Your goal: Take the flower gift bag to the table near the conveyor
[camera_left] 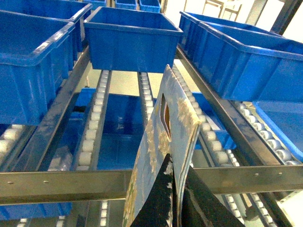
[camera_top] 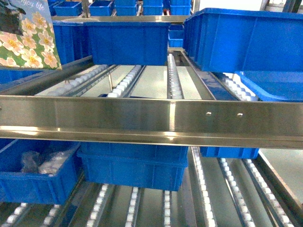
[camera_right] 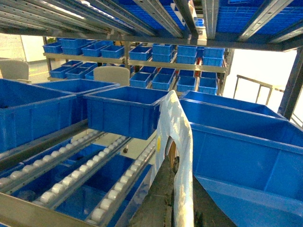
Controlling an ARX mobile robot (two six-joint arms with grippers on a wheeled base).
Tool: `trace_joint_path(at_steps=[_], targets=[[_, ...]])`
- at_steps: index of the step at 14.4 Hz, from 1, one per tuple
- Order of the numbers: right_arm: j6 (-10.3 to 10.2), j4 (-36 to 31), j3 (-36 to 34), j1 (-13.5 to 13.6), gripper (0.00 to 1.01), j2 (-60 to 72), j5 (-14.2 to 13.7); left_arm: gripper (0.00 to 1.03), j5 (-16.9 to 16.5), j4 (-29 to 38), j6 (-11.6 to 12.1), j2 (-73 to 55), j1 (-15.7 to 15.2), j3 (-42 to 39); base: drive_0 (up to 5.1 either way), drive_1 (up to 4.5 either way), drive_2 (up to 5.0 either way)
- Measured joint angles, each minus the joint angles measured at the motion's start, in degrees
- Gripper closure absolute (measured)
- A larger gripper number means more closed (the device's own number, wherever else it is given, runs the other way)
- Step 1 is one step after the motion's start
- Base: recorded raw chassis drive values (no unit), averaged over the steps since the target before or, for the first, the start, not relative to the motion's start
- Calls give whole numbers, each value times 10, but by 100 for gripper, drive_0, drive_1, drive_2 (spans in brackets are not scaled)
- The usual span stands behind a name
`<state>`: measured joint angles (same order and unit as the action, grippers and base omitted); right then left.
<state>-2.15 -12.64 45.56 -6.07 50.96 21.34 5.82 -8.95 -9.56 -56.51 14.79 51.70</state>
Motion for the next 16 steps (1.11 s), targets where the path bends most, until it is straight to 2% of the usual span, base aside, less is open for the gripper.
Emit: trace_joint_path(at_steps=[5, 16], targets=[[0, -2, 0, 0, 99, 0, 0, 101, 0, 0, 0, 0, 0, 0, -493, 248, 248], [0, -2, 0, 0, 99, -1, 0, 101, 1, 1, 0, -1, 0, 0, -485, 127, 348]])
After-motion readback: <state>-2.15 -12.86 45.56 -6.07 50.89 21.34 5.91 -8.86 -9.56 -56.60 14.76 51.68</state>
